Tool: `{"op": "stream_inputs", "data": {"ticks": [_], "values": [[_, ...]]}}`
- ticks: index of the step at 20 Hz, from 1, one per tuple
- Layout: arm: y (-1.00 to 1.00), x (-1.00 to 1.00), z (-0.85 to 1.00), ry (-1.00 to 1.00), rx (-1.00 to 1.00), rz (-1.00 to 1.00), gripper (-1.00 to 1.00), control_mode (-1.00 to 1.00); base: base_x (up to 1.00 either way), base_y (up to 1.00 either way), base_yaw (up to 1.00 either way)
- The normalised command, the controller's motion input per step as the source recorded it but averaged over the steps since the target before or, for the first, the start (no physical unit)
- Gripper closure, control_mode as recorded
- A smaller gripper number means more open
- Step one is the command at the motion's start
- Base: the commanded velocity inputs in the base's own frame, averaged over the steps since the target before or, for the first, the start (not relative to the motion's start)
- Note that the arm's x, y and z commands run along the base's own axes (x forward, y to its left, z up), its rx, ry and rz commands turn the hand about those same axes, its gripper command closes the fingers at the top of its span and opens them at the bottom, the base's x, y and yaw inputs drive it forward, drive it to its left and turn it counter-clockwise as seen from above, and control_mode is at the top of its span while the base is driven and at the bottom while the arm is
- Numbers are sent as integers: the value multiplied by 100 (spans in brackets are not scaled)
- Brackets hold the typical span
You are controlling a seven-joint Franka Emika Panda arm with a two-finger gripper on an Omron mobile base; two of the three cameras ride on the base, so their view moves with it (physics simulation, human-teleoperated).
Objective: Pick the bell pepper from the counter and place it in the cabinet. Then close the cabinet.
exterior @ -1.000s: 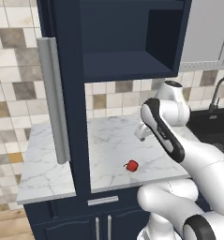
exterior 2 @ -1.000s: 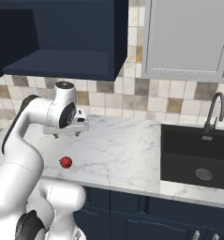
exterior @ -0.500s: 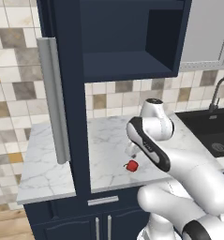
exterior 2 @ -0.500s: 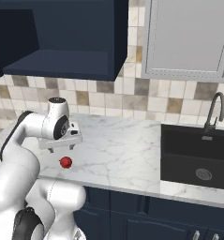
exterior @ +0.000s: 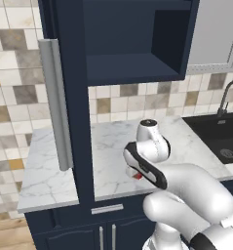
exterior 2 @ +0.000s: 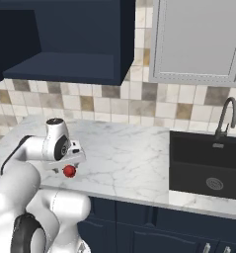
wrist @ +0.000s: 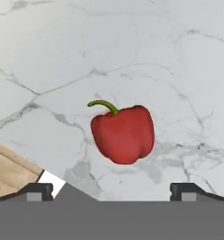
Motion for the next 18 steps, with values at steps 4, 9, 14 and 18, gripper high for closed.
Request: {"op": "stream_inputs", "data": {"ticks": [4, 9, 14, 18], "values": [[8, 14, -46, 4, 0, 0, -100, -100, 0, 0, 0], [14, 23, -32, 2, 0, 0, -100, -100, 0, 0, 0], [6, 23, -21, 0, 0, 0, -100, -100, 0, 0, 0], [0, 14, -37, 0, 0, 0, -100, -100, 0, 0, 0]]}}
